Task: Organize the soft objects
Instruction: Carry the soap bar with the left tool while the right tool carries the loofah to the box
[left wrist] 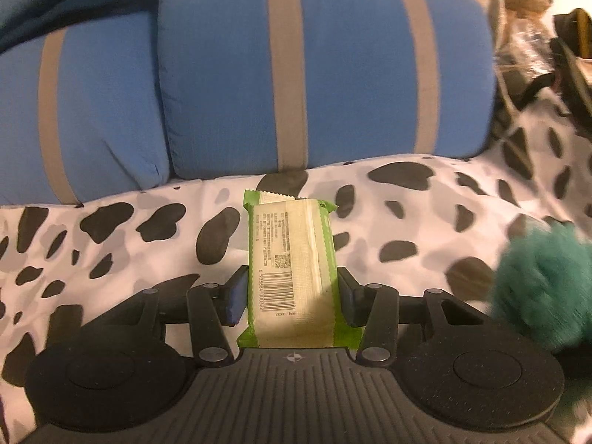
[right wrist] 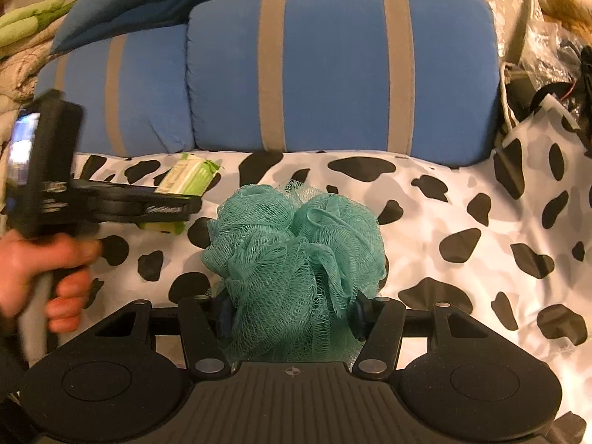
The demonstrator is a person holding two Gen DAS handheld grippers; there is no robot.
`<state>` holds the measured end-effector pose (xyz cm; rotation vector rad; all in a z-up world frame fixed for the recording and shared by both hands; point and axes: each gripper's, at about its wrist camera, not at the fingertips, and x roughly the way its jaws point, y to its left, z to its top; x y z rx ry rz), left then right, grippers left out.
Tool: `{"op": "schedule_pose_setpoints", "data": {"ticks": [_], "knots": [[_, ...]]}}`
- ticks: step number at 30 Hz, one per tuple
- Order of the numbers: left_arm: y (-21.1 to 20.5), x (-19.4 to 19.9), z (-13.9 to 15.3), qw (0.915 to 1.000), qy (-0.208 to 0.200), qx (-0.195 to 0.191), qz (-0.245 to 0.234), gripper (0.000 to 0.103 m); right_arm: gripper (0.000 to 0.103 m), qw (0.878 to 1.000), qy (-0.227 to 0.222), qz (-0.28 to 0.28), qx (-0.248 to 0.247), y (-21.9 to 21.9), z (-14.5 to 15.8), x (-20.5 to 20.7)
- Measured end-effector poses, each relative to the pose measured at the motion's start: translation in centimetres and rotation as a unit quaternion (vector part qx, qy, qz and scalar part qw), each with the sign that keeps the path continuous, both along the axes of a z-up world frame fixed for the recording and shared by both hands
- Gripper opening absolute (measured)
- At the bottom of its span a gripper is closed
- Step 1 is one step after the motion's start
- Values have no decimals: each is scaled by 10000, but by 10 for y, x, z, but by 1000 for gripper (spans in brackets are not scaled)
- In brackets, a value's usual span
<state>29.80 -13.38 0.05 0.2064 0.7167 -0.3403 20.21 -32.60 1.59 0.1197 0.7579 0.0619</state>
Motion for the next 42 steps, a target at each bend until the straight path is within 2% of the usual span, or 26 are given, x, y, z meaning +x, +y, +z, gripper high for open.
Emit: {"op": "schedule_pose_setpoints", "data": {"ticks": [7, 18, 23, 30, 35, 42], "knots": [[27, -52, 12, 9995, 93, -186, -248, 47, 59, 9999, -64, -97, 16, 2, 9, -25], [70, -134, 30, 9975, 166, -409, -555, 47, 59, 9999, 3, 133, -21, 28, 14, -72], [90, -164, 33, 9971, 226, -550, -478, 47, 59, 9998, 81, 152, -96, 42, 13, -95], [108, -198, 31, 9973, 312, -577, -342, 47, 59, 9994, 122, 312, 55, 55, 15, -125], [119, -212, 29, 9968, 411, -668, -134, 47, 59, 9987, 188, 428, 185, 61, 17, -142], [128, -230, 28, 9950, 590, -786, -175, 47, 59, 9974, 371, 534, 309, 67, 16, -164]]}}
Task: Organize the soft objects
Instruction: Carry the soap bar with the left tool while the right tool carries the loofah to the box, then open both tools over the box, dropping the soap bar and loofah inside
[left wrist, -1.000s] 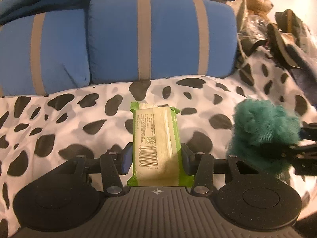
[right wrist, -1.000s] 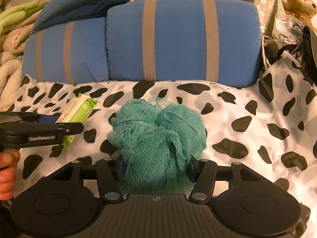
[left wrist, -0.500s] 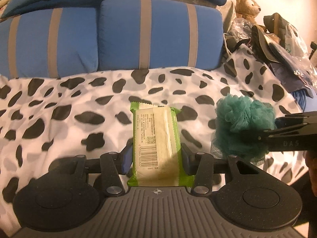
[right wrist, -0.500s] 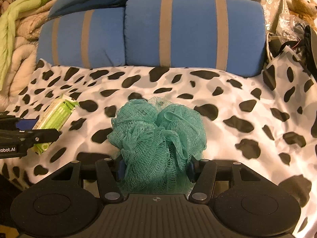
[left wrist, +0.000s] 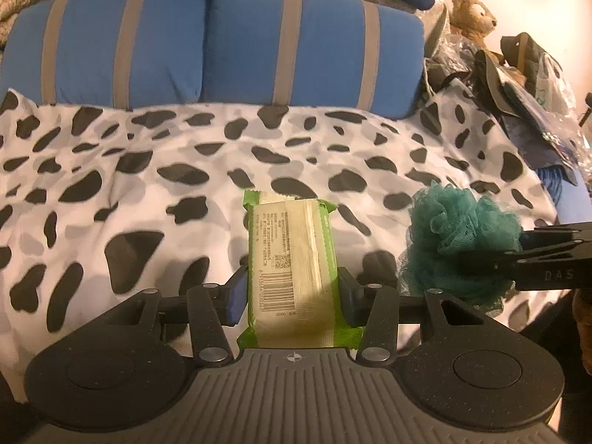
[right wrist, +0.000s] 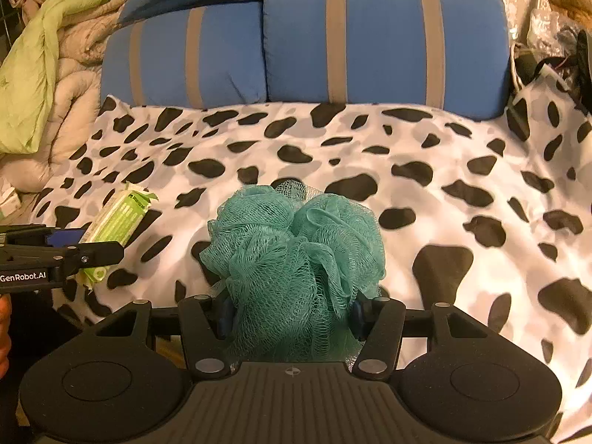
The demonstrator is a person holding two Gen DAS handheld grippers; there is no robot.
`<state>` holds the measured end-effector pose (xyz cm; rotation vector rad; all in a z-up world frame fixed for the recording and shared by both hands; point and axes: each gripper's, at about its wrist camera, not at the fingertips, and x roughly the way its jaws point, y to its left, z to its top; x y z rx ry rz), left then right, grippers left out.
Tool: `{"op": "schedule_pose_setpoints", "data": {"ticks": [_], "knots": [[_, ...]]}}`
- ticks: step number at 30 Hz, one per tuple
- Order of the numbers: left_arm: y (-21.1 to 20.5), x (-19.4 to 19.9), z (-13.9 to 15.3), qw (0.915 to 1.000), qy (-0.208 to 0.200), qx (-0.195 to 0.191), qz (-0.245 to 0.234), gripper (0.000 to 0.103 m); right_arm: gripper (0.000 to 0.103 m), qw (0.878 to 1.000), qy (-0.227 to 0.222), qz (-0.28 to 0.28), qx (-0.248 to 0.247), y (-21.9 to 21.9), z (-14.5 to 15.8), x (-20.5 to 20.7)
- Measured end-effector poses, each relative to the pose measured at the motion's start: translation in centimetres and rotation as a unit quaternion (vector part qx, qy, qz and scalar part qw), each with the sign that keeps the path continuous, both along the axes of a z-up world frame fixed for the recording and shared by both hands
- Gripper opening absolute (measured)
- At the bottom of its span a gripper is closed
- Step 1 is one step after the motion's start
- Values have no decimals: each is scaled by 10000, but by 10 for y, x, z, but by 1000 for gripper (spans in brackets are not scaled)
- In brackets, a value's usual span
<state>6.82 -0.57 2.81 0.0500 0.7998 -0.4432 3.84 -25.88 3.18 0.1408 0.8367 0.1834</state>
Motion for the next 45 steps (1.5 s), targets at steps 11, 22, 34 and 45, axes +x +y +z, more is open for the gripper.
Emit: {"op": "schedule_pose_setpoints", "data": {"ticks": [11, 22, 34, 45], "knots": [[-8, -36, -15, 9974, 550, 157, -441, 47, 60, 9986, 407, 317, 111, 16, -7, -27], [-11, -49, -28, 9904, 1259, 401, -402, 47, 60, 9937, 983, 530, -17, 27, -22, -47], [-19, -58, -47, 9753, 2021, 785, -412, 47, 61, 9834, 1612, 833, -86, 47, -36, -64], [-20, -54, -57, 9668, 2373, 861, -386, 48, 83, 9743, 2108, 760, -245, 50, -51, -56]]}}
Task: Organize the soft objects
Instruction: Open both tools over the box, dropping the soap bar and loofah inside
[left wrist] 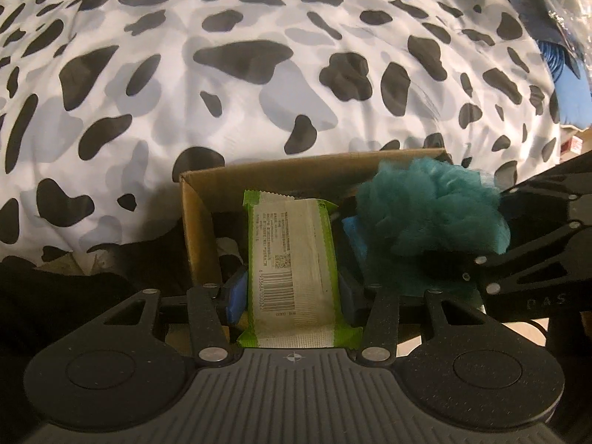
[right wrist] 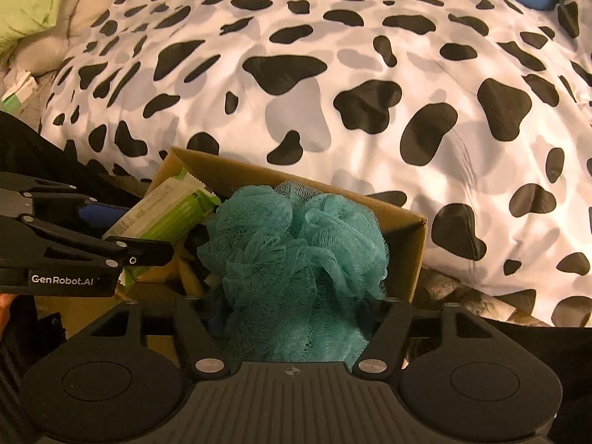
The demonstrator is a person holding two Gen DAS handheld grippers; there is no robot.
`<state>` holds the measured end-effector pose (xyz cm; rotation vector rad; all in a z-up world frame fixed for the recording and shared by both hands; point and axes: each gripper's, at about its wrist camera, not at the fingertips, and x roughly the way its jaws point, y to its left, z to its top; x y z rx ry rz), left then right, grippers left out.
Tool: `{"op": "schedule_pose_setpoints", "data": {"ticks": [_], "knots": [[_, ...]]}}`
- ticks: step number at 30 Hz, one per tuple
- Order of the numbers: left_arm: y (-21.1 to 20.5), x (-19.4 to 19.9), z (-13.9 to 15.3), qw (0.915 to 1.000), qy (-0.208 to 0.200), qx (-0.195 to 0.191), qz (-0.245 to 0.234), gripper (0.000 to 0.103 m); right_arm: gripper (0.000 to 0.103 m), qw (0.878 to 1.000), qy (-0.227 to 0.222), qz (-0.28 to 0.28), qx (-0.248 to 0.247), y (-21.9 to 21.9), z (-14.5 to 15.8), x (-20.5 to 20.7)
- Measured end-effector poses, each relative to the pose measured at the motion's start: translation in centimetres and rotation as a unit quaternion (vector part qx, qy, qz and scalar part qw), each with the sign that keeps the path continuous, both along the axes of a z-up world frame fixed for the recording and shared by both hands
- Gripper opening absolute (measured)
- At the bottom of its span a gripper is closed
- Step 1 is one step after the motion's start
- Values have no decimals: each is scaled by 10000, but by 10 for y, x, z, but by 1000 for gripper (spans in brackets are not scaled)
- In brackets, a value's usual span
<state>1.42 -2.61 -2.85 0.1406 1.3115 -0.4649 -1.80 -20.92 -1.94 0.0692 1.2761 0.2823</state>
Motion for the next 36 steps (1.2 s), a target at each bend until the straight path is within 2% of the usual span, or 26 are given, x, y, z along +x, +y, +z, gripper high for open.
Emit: {"op": "schedule_pose_setpoints", "data": {"ticks": [1, 4, 6, 13, 14, 15, 16, 22, 27, 36], "knots": [[-1, 1, -2, 10000, 41, 38, 11, 48, 92, 10000, 19, -36, -12, -1, 0, 1], [0, 3, -5, 9998, 146, 79, 93, 50, 103, 9999, -15, -169, 17, -7, 2, 2], [1, 4, -5, 9998, 139, 45, 130, 79, 103, 9997, 44, -243, 6, -9, 0, 3], [5, 6, -3, 9994, 21, 159, 320, 85, 103, 9990, 251, -236, -275, -7, -8, 5], [7, 7, -3, 9990, 14, 198, 396, 90, 103, 9988, 274, -250, -313, -7, -9, 6], [9, 8, -3, 9986, 19, 230, 473, 99, 103, 9987, 288, -267, -339, -7, -9, 6], [11, 8, -3, 9981, 15, 258, 554, 102, 103, 9984, 302, -292, -374, -8, -9, 7], [17, 4, -2, 9963, 62, 450, 733, 103, 103, 9961, 257, -529, -654, -10, -5, 5], [22, -1, 1, 9953, 49, 446, 856, 103, 103, 9939, 309, -681, -811, -12, -2, -2], [24, -12, 3, 9945, 132, 541, 886, 103, 103, 9943, 549, -690, -592, -5, 1, -22]]}}
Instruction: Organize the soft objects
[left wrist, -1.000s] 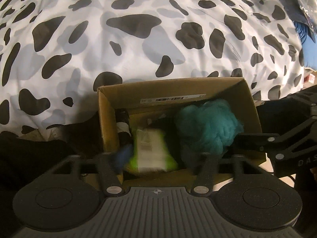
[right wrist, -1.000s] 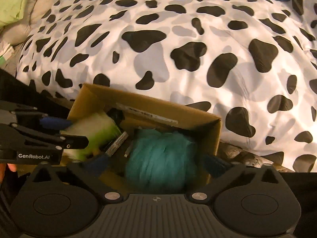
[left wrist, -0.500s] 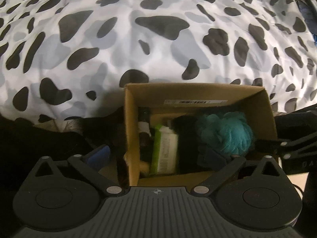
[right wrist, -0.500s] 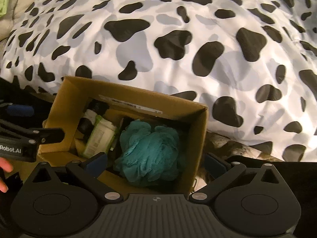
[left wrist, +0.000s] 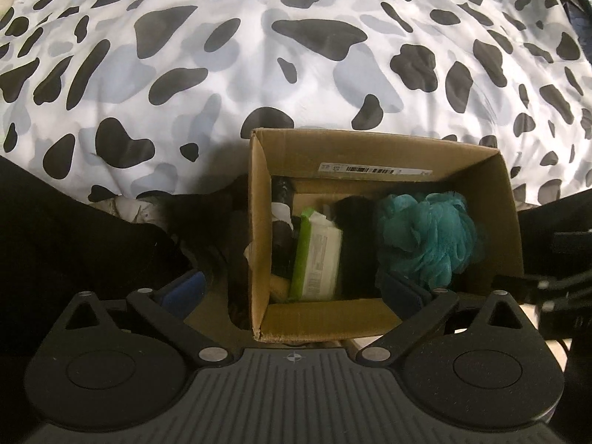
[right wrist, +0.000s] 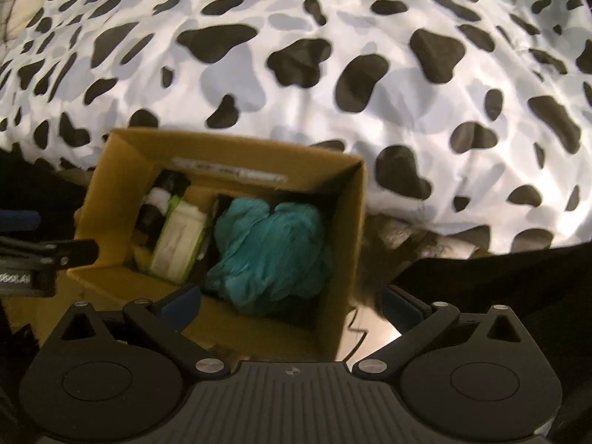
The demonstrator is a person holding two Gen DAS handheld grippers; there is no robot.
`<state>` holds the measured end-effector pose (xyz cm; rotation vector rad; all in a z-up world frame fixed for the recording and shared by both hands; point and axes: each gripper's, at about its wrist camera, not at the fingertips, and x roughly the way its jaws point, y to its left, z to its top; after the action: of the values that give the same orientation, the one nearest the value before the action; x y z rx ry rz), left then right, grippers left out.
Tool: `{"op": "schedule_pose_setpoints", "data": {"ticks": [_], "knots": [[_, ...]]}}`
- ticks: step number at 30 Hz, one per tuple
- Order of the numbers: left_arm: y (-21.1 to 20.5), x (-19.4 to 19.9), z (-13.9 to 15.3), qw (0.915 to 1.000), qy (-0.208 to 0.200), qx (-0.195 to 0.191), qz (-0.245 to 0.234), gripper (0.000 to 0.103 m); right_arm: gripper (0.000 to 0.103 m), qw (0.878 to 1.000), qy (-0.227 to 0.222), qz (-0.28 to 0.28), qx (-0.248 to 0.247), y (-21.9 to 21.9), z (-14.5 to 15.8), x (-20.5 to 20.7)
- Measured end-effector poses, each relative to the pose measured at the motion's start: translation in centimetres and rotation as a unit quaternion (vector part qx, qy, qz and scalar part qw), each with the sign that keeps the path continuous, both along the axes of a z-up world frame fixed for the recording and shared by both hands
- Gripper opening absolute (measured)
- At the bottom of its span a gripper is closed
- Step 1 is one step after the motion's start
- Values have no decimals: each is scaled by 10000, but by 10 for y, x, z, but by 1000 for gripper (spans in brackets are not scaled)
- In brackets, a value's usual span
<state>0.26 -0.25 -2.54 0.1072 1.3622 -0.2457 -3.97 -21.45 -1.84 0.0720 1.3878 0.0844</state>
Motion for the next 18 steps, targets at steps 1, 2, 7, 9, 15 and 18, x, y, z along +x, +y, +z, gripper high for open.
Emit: {"op": "schedule_pose_setpoints", "data": {"ticks": [1, 2, 7, 9, 15, 18], "knots": [[0, 1, 0, 10000, 10, -5, 7, 103, 103, 10000, 14, 28, -24, 3, -1, -2], [0, 1, -1, 10000, 19, 0, 14, 103, 103, 10000, 19, 46, -69, 5, -1, -3], [-6, 1, -3, 9998, 47, 145, -154, 103, 103, 9998, 73, 31, -160, 5, -4, -2], [-7, 0, -3, 9996, 40, 172, -200, 103, 103, 9998, 80, 45, -183, 6, -5, -2], [-6, 1, -2, 9997, 7, 184, -174, 103, 103, 9997, 102, 91, -225, 7, -8, -2], [-7, 0, -2, 9996, -17, 180, -199, 103, 103, 9996, 120, 113, -237, 7, -9, -2]]}}
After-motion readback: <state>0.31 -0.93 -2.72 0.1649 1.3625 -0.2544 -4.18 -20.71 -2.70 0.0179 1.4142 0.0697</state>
